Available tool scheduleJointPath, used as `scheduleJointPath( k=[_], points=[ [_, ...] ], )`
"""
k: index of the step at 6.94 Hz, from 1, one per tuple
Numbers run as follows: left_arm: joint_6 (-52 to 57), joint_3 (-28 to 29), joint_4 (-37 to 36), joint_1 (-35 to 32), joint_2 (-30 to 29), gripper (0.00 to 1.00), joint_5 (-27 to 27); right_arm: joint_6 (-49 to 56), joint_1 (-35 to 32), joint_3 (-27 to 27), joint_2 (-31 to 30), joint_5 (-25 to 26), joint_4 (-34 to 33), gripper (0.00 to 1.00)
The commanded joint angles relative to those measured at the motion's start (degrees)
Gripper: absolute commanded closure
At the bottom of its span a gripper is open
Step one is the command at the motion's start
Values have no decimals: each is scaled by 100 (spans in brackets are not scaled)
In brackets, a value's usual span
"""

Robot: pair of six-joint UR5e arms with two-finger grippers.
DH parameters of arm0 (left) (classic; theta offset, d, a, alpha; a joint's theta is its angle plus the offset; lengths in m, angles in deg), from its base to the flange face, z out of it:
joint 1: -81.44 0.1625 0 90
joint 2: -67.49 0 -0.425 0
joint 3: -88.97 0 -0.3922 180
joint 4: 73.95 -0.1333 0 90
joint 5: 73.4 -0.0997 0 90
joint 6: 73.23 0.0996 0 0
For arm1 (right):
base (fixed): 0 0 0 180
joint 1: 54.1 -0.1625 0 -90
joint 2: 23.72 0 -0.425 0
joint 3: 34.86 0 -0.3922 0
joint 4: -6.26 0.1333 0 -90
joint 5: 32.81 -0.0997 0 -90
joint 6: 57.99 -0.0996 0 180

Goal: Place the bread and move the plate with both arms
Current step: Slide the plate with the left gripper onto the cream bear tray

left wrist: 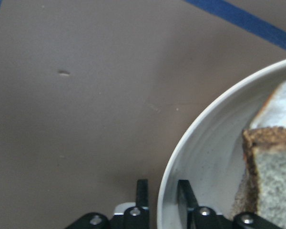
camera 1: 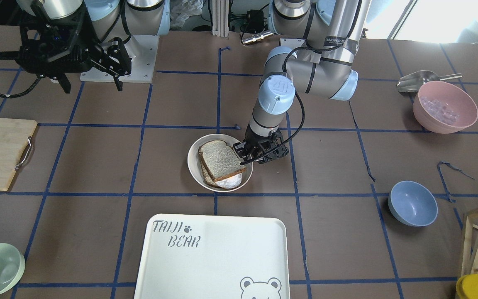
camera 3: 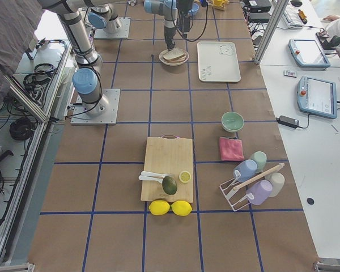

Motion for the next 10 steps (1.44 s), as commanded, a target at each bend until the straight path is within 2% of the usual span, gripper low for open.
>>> scheduleJointPath(
  k=[1,4,5,7,10],
  points=[
    [120,79,-18,0,23,100,-7,11,13,0,0,9,0,0],
    [17,710,7,183,225,100,89,38,22,0,0,18,0,0],
    [-62,965,8,402,252,100,542,38,13,0,0,18,0,0],
    [42,1937,43,728,-185,100,730,47,22,0,0,18,0,0],
    [104,3109,148,729,-1423,100,714,47,31,0,0,0,0,0]
  ],
)
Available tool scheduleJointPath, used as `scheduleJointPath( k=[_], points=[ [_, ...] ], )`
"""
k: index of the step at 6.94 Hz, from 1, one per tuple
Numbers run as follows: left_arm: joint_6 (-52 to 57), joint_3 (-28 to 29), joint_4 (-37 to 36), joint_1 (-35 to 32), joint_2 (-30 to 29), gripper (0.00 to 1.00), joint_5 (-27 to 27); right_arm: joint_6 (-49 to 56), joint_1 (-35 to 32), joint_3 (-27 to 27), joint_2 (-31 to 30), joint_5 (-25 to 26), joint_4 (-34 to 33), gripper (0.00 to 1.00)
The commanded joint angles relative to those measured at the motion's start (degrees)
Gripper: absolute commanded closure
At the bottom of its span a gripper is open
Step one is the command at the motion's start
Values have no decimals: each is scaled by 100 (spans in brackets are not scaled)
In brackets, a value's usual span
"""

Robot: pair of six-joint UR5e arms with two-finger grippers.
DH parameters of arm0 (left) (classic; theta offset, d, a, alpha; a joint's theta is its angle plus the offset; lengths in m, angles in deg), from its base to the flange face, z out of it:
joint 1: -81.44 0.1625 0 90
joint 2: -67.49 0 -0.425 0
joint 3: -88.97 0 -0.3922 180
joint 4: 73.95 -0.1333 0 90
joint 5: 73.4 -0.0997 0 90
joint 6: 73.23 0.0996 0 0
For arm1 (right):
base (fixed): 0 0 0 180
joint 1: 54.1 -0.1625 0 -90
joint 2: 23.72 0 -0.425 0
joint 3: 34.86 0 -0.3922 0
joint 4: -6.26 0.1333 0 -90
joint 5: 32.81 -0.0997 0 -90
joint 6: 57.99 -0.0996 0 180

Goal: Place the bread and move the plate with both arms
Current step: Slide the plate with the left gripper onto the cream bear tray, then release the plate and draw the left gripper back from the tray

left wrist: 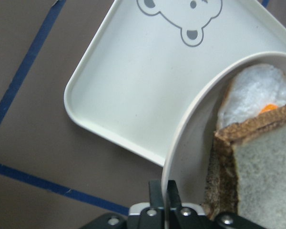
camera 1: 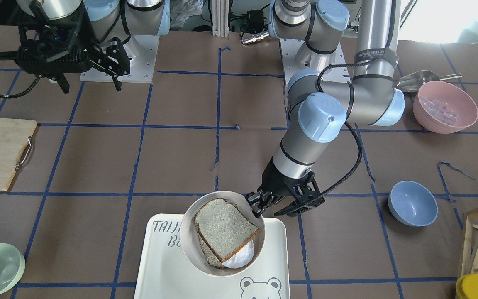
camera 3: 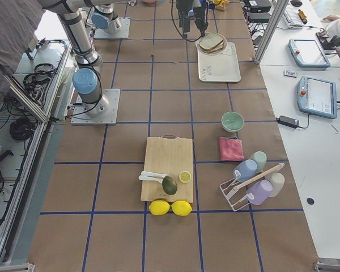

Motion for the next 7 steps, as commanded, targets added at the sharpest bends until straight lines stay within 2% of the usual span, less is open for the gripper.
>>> scheduleJointPath(
  k=[1,3,4,5,7],
  points=[
    [0,558,6,6,-745,100,-13,0,14,9,9,-8,0,0],
    [-45,595,-38,6,-1045,100,4,0,31,17,0,-16,0,0],
    [-36,664,-38,-3,-1081,81,4,0,14,17,0,-16,0,0],
    [16,796,5,-3,-1029,1,-13,-9,14,17,0,-25,0,0],
    [87,867,905,-55,-487,0,-231,0,40,17,0,-16,-9,0]
  ],
)
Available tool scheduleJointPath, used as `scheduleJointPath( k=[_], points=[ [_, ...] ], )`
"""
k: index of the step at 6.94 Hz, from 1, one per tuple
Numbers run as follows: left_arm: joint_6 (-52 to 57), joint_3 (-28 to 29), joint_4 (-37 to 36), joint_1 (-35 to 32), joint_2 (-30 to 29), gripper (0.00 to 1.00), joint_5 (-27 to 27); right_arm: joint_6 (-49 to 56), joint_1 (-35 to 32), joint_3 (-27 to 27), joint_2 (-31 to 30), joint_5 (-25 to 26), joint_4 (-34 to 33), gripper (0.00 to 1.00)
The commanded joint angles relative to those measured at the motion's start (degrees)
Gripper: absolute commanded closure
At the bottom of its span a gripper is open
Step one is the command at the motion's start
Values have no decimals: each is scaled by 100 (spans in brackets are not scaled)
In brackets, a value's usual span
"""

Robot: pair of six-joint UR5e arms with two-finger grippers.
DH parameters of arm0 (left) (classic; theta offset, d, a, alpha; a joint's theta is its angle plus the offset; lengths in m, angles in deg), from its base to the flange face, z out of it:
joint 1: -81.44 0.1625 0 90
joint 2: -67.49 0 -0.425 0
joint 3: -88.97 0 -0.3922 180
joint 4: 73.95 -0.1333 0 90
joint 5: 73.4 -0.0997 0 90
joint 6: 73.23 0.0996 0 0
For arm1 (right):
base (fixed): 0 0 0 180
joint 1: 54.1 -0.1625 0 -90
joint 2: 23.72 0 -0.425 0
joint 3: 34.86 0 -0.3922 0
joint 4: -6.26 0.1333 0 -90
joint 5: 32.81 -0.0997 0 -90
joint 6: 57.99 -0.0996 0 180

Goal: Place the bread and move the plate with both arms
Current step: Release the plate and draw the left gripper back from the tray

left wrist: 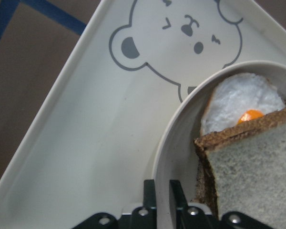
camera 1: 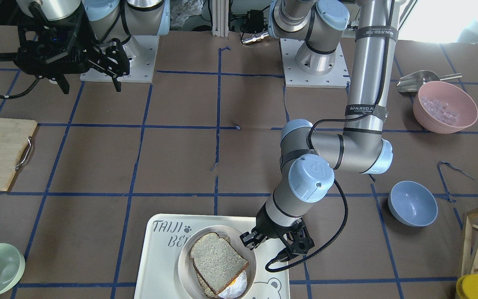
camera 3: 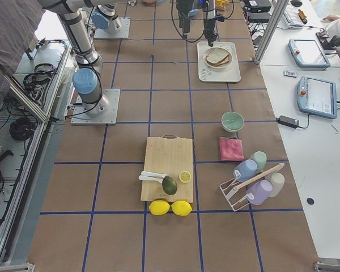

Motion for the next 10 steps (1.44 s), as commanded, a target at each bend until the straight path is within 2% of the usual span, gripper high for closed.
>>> scheduleJointPath(
  k=[1,4,5,6,8,9,10],
  points=[
    [100,32,1538,-77,933,0,-296,-7,12,0,6,2,-11,0],
    [1405,-57,4194,-69,2621,0,-692,11,30,9,23,11,-213,0],
    [2132,-74,4759,-60,3044,0,-998,11,30,18,15,2,-214,0],
    [2896,-74,5070,-34,3388,0,-1236,20,30,18,23,2,-222,0],
    [3604,-74,5161,10,3785,0,-1221,11,30,18,41,-68,-484,1],
    [3807,-83,5143,28,3813,0,-1221,-7,21,35,32,-94,-495,7],
    [3748,-74,5065,37,3848,0,-1212,-15,30,79,32,-95,-504,6]
  ],
)
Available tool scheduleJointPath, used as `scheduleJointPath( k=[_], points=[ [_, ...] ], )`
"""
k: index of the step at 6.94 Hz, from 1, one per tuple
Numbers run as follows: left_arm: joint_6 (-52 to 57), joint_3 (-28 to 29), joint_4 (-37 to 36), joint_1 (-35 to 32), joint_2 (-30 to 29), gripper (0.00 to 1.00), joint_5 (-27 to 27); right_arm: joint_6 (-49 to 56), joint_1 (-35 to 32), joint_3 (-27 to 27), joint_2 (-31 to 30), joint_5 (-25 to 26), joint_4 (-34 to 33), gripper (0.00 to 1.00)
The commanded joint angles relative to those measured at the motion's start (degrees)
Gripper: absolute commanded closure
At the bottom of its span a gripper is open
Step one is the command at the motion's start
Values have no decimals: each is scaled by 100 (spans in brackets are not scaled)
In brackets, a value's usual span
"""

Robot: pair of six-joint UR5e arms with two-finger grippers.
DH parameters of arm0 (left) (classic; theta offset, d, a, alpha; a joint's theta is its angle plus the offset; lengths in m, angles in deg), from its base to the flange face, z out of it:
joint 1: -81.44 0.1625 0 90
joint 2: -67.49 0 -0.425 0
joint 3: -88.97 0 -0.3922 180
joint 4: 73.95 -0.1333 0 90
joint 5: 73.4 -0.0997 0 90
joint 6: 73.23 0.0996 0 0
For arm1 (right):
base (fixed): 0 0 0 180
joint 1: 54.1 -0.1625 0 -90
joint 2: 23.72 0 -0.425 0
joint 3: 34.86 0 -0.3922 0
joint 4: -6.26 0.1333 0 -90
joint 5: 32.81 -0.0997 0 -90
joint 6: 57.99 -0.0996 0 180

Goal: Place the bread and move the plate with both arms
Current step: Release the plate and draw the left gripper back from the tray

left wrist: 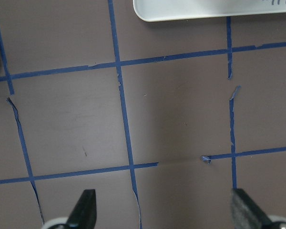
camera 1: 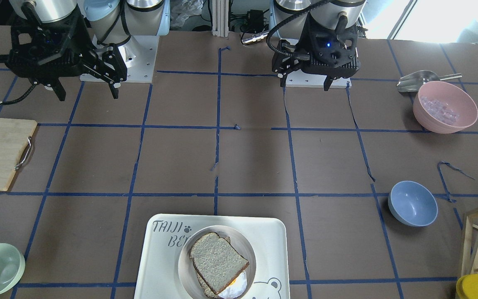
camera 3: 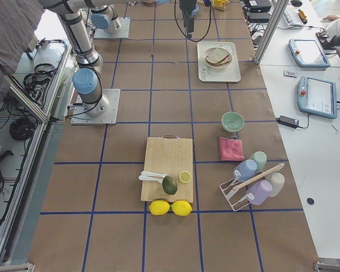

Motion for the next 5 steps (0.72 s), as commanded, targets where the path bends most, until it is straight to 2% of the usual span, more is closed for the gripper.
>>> scheduleJointPath(
  k=[1,3,5],
  points=[
    [93,4,-130,44,96,0,13,-13,2,57,-9,-14,-77,5],
    [76,-5,-657,218,17,0,-4,-13,2,57,-9,-14,-78,5],
    [76,-5,-649,264,25,0,-13,-13,2,57,-9,-14,-87,5]
  ],
)
